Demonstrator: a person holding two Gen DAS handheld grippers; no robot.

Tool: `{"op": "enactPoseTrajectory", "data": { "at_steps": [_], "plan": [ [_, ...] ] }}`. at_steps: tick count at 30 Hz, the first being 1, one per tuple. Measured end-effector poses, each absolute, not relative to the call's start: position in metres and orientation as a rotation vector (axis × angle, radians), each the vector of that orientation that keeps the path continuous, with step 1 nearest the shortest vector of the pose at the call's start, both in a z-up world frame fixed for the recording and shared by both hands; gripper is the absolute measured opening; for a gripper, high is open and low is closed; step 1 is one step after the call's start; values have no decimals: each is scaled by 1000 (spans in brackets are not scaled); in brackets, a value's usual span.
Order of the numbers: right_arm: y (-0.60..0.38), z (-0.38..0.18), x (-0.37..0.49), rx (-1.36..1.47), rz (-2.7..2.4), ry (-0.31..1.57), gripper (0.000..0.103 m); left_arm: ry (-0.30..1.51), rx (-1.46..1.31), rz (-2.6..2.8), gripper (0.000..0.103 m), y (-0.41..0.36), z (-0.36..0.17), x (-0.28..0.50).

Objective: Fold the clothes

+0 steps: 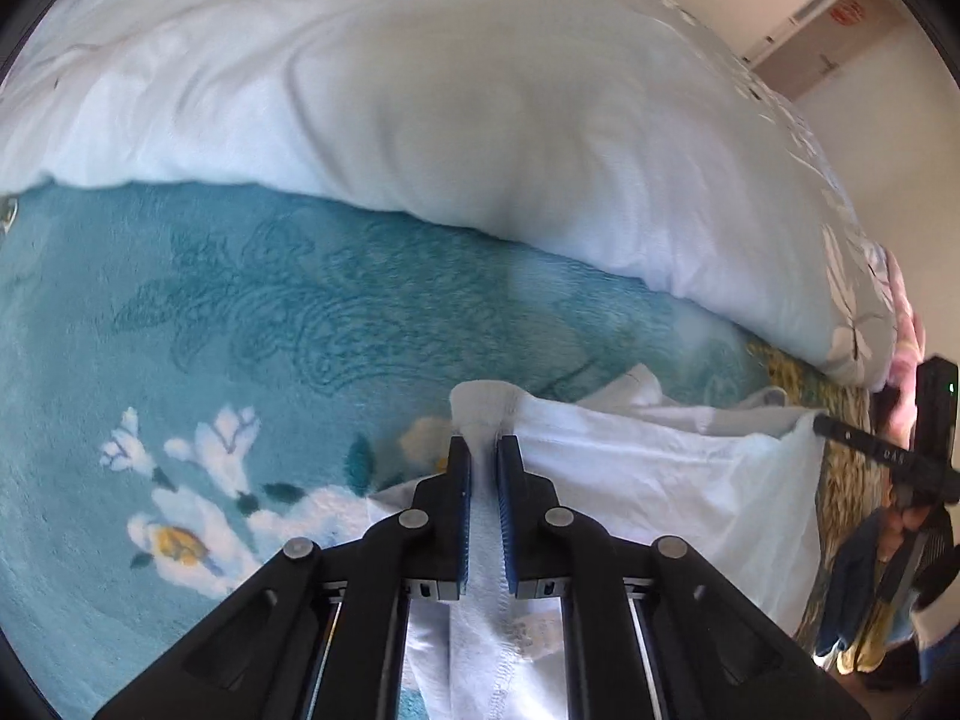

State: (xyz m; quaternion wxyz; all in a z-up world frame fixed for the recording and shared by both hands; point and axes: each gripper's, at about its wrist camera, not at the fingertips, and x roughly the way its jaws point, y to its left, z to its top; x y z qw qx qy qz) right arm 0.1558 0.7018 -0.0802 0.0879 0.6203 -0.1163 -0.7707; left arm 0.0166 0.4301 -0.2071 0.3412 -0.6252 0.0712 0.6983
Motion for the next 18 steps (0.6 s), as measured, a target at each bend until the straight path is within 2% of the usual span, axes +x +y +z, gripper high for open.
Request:
{"op": "enactPoseTrajectory", "data": {
  "at_steps": [4, 11, 12, 15, 16, 17, 18],
  "plan": [
    [698, -90, 153, 1876, -2291, -317, 6, 283, -1621, 1812, 9, 438, -213, 23],
    [700, -99, 152, 1912, -2276, -358, 6, 257, -1670, 1824, 12, 443, -214, 25],
    [699, -97, 153, 1904, -2272, -361, 9, 270, -1653, 1820, 12, 444, -209, 28],
    [693, -87, 157, 1867, -2295, -347, 9, 318, -1624, 1799, 26, 444, -194, 41],
    [693, -83, 160, 1854, -2302, -346, 9, 336, -1614, 1807, 34, 443, -190, 46],
    [693, -78, 164, 1841, -2309, -345, 11, 347, -1605, 1818, 40, 440, -184, 52],
    [693, -74, 168, 1834, -2321, -341, 18, 339, -1598, 1839, 40, 434, -177, 59]
  ]
}}
